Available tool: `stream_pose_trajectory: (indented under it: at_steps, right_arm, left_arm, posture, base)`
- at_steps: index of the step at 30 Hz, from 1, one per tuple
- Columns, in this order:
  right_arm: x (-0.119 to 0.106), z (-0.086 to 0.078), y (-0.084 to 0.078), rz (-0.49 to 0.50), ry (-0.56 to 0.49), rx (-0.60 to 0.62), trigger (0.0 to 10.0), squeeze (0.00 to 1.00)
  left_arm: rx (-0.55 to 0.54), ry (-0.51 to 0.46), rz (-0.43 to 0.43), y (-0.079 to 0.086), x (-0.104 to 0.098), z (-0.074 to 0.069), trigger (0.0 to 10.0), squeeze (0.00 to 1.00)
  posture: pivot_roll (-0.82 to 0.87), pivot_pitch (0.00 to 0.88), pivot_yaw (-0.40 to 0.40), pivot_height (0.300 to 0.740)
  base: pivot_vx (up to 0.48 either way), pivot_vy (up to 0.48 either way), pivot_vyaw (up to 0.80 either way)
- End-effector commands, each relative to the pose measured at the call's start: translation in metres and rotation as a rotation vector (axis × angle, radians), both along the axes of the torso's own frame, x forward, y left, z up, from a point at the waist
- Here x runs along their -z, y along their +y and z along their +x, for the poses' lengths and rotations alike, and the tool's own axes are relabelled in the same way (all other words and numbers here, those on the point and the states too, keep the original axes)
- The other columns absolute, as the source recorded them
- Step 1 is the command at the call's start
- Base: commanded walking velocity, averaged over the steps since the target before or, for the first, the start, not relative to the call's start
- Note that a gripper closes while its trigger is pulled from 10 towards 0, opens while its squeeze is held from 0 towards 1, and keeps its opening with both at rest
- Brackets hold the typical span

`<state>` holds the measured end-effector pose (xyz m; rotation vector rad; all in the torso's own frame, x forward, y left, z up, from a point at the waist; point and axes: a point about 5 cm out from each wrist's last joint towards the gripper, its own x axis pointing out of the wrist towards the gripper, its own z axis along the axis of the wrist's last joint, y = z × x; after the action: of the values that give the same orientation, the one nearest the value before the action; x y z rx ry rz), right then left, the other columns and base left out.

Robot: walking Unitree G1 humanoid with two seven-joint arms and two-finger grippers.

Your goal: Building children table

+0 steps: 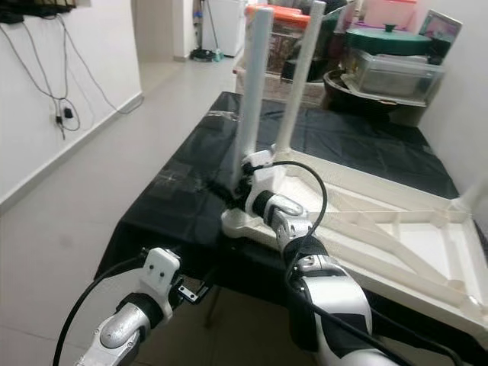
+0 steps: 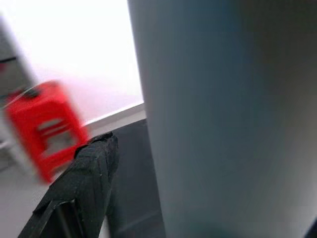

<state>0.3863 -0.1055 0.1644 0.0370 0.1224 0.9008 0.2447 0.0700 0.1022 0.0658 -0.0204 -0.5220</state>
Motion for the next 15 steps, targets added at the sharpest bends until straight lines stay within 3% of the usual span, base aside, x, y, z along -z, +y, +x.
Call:
stream_pose_trajectory:
  at_steps: [1, 2, 3, 10, 11, 12, 13, 15]
  right_arm:
    - [0.009, -0.011, 0.023, -0.026, 0.055, -0.208, 9.7, 0.0]
    - [0.009, -0.011, 0.023, -0.026, 0.055, -0.208, 9.7, 0.0]
    - [0.007, -0.013, 0.028, -0.004, 0.057, -0.265, 0.0, 0.0]
    - [0.006, -0.009, 0.028, 0.007, 0.039, -0.159, 0.0, 0.0]
    - [0.005, -0.006, 0.026, 0.016, 0.028, -0.093, 0.0, 0.0]
    - [0.004, 0.001, 0.02, 0.016, 0.02, 0.068, 0.0, 0.0]
    - [0.004, 0.001, 0.02, 0.016, 0.02, 0.068, 0.0, 0.0]
    - [0.004, 0.011, 0.007, 0.009, 0.027, 0.367, 0.0, 0.0]
  left_arm:
    - [0.008, -0.001, 0.009, -0.002, 0.001, -0.001, 10.0, 0.0]
    - [0.008, -0.001, 0.009, -0.002, 0.001, -0.001, 10.0, 0.0]
    - [0.008, 0.0, 0.008, -0.002, 0.001, -0.001, 10.0, 0.0]
    - [0.009, 0.001, 0.007, -0.003, 0.001, -0.002, 10.0, 0.0]
    - [0.009, 0.002, 0.007, -0.002, 0.001, -0.002, 10.0, 0.0]
    - [0.009, 0.002, 0.008, -0.002, 0.001, -0.001, 10.0, 0.0]
    - [0.009, 0.002, 0.008, -0.002, 0.001, -0.001, 10.0, 0.0]
    - [0.009, 0.002, 0.008, -0.002, 0.001, -0.001, 10.0, 0.0]
  posture:
    - [0.1, 0.0, -0.114, 0.74]
    - [0.1, 0.0, -0.114, 0.74]
    - [0.1, 0.0, -0.113, 0.74]
    - [0.1, 0.0, -0.114, 0.74]
    - [0.1, 0.0, -0.112, 0.74]
    - [0.1, 0.0, -0.11, 0.74]
    - [0.1, 0.0, -0.11, 0.74]
    - [0.09, 0.0, -0.106, 0.74]
  base:
    - [0.0, 0.0, 0.0]
    - [0.0, 0.0, 0.0]
    - [0.0, 0.0, 0.0]
    - [0.0, 0.0, 0.0]
    - [0.0, 0.0, 0.0]
    - [0.0, 0.0, 0.0]
    - [0.0, 0.0, 0.0]
    - [0.0, 0.0, 0.0]
